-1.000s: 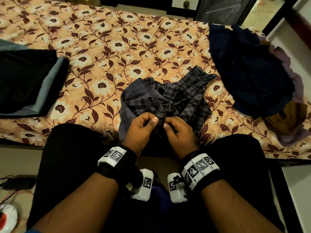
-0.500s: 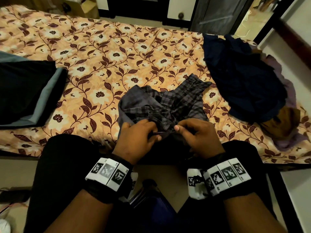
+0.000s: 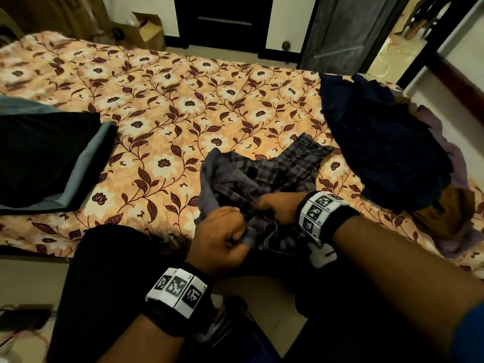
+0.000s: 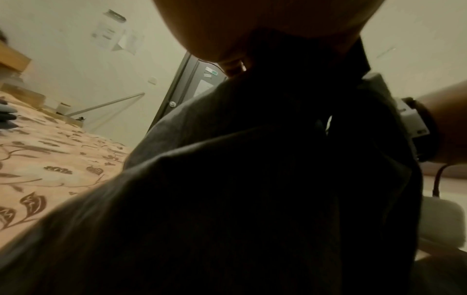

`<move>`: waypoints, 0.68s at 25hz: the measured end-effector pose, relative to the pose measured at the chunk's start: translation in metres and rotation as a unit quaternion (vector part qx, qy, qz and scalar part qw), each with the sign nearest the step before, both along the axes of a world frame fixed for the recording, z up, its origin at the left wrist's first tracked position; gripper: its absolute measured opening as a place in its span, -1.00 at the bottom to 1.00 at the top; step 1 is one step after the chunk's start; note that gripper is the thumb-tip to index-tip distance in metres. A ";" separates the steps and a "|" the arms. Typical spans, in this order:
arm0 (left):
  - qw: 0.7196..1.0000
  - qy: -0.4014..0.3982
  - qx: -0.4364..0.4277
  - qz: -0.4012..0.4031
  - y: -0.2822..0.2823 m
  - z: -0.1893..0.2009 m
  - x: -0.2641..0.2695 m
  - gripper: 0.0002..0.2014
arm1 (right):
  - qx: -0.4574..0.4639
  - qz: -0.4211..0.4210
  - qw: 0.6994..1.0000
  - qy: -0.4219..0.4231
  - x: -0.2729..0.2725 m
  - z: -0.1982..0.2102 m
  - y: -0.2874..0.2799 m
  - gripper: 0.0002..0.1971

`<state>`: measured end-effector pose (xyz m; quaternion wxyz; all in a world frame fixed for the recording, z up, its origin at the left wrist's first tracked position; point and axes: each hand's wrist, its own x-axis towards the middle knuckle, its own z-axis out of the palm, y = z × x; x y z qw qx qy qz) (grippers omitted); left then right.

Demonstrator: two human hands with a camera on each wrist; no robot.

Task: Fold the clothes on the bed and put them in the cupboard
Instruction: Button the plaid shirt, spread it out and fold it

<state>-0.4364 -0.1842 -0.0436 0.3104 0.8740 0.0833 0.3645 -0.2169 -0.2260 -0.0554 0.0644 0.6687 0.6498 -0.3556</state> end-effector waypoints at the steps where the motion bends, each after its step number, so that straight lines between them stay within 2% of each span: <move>1: 0.999 -0.018 -0.030 0.013 0.001 0.000 -0.003 -0.74 | -0.056 0.031 0.997 -0.040 0.002 -0.005 0.004 -0.70; 2: 0.998 -0.022 -0.052 0.021 0.003 0.001 -0.006 -0.74 | -0.090 0.046 0.992 -0.071 0.005 -0.004 0.007 -0.78; 4: 0.995 0.025 -0.074 0.054 0.013 -0.002 -0.010 -0.76 | -0.081 0.034 0.989 -0.123 0.022 0.027 0.012 -0.83; 5: 0.989 0.086 -0.073 0.092 0.022 -0.004 -0.010 -0.77 | -0.016 -0.007 0.989 -0.149 0.037 0.053 0.017 -0.88; 6: 0.974 0.172 -0.067 0.128 0.031 -0.005 -0.009 -0.79 | 0.103 -0.066 0.976 -0.180 0.055 0.080 0.024 -0.92; 7: 0.952 0.261 -0.057 0.147 0.039 -0.007 -0.007 -0.81 | 0.235 -0.121 0.941 -0.209 0.072 0.110 0.031 -0.93; 9: 0.912 0.386 -0.043 0.131 0.046 -0.008 -0.002 -0.58 | 0.421 -0.163 0.857 -0.247 0.094 0.152 0.044 -0.91; 10: 0.913 0.385 -0.049 0.128 0.047 -0.006 0.004 -0.47 | 0.470 -0.166 0.825 -0.264 0.101 0.159 0.054 -0.89; 11: 0.920 0.364 -0.065 0.134 0.046 -0.006 0.006 -0.42 | 0.496 -0.184 0.806 -0.266 0.100 0.159 0.060 -0.86; 12: 0.926 0.333 -0.096 0.149 0.047 -0.009 0.009 -0.42 | 0.501 -0.222 0.799 -0.247 0.100 0.149 0.066 -0.79; 13: 0.925 0.312 -0.132 0.173 0.050 -0.015 0.012 -0.45 | 0.480 -0.260 0.808 -0.221 0.095 0.133 0.068 -0.67; 15: 0.902 0.300 -0.213 0.227 0.053 -0.031 0.010 -0.60 | 0.377 -0.295 0.863 -0.161 0.076 0.080 0.052 -0.37; 17: 0.888 0.262 -0.273 0.262 0.056 -0.042 0.008 -0.82 | 0.245 -0.283 0.924 -0.072 0.052 0.017 0.021 -0.34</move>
